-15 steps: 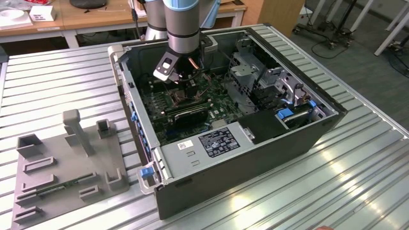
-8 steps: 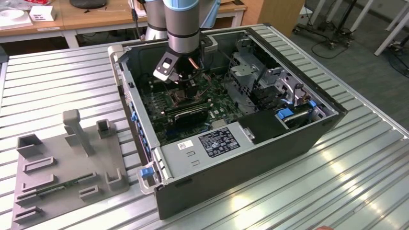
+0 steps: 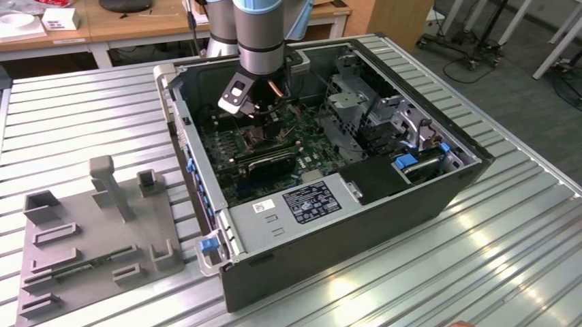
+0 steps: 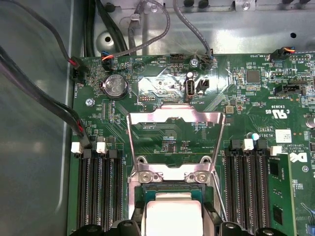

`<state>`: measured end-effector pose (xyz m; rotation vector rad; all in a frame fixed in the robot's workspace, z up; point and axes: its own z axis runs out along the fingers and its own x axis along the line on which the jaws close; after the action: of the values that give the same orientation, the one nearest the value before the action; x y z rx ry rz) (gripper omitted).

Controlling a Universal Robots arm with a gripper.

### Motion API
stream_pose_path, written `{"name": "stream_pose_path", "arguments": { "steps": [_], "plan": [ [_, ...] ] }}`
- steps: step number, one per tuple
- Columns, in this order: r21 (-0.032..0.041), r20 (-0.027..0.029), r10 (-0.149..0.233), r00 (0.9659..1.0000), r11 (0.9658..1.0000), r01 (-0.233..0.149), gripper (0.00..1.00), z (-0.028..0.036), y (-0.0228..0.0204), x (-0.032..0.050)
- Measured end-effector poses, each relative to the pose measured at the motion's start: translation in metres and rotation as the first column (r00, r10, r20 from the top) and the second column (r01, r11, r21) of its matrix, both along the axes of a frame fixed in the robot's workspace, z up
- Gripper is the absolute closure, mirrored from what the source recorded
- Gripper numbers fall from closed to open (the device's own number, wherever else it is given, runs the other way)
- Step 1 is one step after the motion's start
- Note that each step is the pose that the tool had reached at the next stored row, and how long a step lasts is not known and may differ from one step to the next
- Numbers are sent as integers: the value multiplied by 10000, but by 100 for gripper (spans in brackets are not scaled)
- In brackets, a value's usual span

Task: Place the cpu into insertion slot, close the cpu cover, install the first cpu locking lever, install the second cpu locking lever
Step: 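Place the cpu into insertion slot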

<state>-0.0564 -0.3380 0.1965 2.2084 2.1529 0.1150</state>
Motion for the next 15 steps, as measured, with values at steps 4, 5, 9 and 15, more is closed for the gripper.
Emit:
{"name": "stream_pose_path", "arguments": {
  "steps": [4, 5, 9, 15],
  "plan": [
    [-1, 0, -10, 10000, 10000, 10, 46, -11, 0, 0],
    [0, 0, -13, 10000, 10000, 13, 46, -16, 0, 0],
    [-3, -1, -22, 10000, 10000, 22, 46, -21, 0, 0],
    [-1, 0, -25, 10000, 10000, 25, 46, -24, 0, 0]
  ]
}}
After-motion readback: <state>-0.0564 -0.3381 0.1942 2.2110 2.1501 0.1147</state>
